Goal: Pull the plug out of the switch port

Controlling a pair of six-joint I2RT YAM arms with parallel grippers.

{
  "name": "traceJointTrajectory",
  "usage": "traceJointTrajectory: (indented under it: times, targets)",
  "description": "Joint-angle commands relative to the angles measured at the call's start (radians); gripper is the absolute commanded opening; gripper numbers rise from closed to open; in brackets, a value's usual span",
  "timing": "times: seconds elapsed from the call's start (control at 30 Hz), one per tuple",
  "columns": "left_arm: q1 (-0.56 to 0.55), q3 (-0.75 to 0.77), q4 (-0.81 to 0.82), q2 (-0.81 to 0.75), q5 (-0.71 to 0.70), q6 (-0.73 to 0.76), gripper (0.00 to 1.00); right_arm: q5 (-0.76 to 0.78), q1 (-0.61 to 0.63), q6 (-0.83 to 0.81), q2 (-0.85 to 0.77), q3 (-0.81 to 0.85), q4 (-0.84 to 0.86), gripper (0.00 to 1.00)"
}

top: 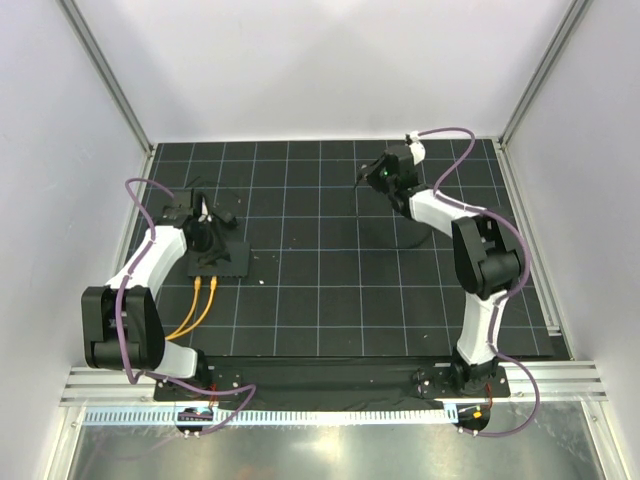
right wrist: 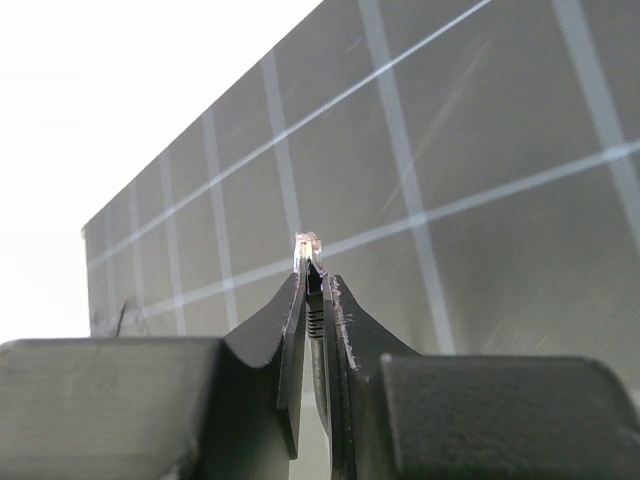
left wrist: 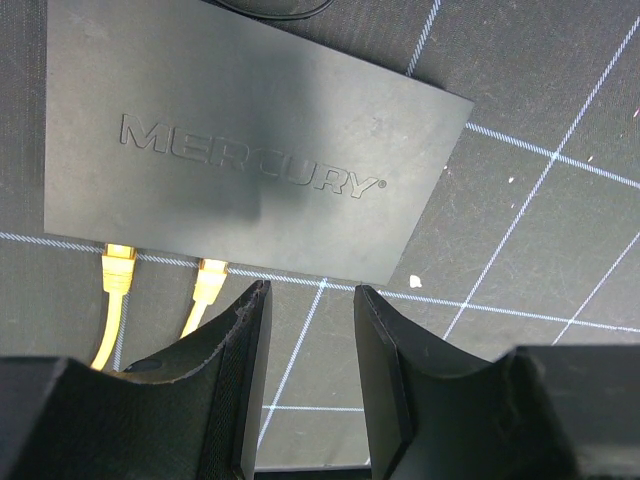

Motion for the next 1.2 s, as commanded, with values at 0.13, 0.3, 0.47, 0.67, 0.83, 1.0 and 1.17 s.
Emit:
traceJointTrajectory:
  times: [0.13,0.3,0.47,0.67,0.83,1.0,1.17]
  targets:
    - [-0.003,-0.006,0.029,-0.036,0.008,-0.007,0.43,0.052,-0.076,0.059,0.170,0.187,-0.009,0.01]
    - [-0.003,-0.003,0.029,-0.032,-0.003,-0.007,0.43,0.098,-0.090,0.060,0.221,0.256,-0.047,0.02]
    - [-0.003,0.002,0.028,-0.039,-0.048,-0.004,0.43,0.092,-0.090,0.051,0.250,0.308,-0.127,0.25]
    - [-0.003,-0.001,0.038,-0.079,-0.069,-0.001,0.43,0.132,-0.084,-0.062,0.226,0.293,-0.195,0.50]
    - [-0.003,-0.001,0.040,-0.131,-0.101,-0.024,0.43,0.175,-0.034,-0.130,0.085,0.194,-0.228,0.60]
    - [0.006,0.016,0.018,-0.208,-0.193,-0.140,0.44,0.169,0.158,-0.205,-0.098,0.022,-0.126,0.57]
    - [0.018,-0.001,0.047,-0.242,-0.244,-0.165,0.41,0.136,0.431,-0.127,-0.170,-0.179,0.158,0.55]
